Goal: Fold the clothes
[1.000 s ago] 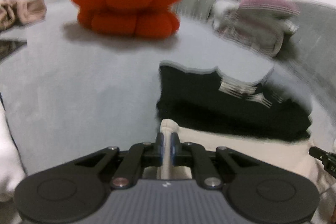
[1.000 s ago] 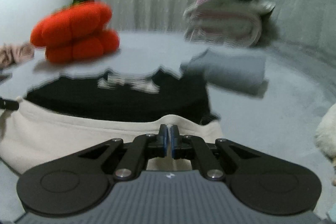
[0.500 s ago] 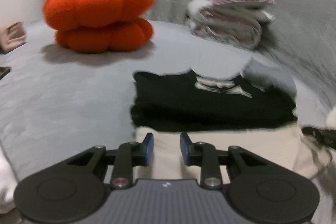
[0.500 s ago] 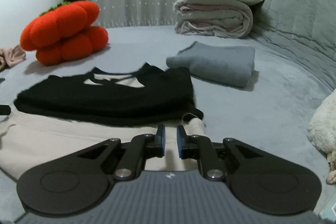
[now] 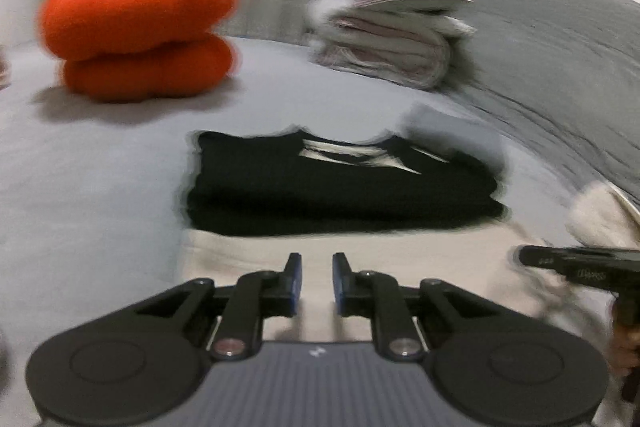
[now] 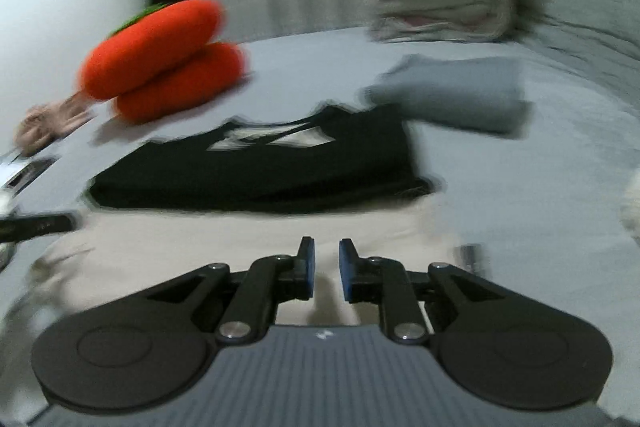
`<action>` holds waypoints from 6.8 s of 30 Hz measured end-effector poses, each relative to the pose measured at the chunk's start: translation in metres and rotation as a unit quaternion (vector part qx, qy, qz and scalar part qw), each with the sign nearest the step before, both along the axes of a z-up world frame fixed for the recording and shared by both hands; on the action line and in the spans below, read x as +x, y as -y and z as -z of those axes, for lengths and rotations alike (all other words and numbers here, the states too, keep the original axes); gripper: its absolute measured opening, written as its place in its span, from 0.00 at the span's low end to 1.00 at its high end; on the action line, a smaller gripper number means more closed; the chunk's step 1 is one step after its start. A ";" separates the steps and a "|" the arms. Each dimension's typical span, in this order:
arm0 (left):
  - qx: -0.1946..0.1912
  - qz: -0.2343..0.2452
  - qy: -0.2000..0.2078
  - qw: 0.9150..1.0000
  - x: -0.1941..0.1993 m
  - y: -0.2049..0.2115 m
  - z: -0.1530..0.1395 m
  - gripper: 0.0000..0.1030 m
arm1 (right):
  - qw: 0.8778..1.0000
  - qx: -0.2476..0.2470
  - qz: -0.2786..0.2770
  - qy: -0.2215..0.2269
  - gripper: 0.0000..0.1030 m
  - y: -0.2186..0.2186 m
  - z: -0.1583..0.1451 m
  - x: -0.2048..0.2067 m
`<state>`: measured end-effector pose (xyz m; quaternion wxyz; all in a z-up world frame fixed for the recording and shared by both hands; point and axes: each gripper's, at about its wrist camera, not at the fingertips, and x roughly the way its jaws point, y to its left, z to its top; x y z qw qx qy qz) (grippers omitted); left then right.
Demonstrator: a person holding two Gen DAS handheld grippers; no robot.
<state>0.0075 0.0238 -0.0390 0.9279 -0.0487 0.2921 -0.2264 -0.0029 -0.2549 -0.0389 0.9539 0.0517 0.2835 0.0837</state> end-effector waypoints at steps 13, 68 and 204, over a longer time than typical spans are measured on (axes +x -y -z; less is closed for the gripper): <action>0.037 0.105 0.012 0.994 -0.015 0.042 0.018 0.18 | 0.997 -0.012 -0.072 -0.022 0.20 -0.032 0.010 -0.032; -0.156 -0.037 -0.261 0.952 0.012 -0.092 0.037 0.06 | 0.924 0.334 0.105 -0.156 0.15 0.121 0.018 -0.021; -0.355 -0.319 -0.159 0.864 0.100 -0.040 0.043 0.20 | 0.862 0.409 0.295 -0.045 0.26 0.104 0.024 0.080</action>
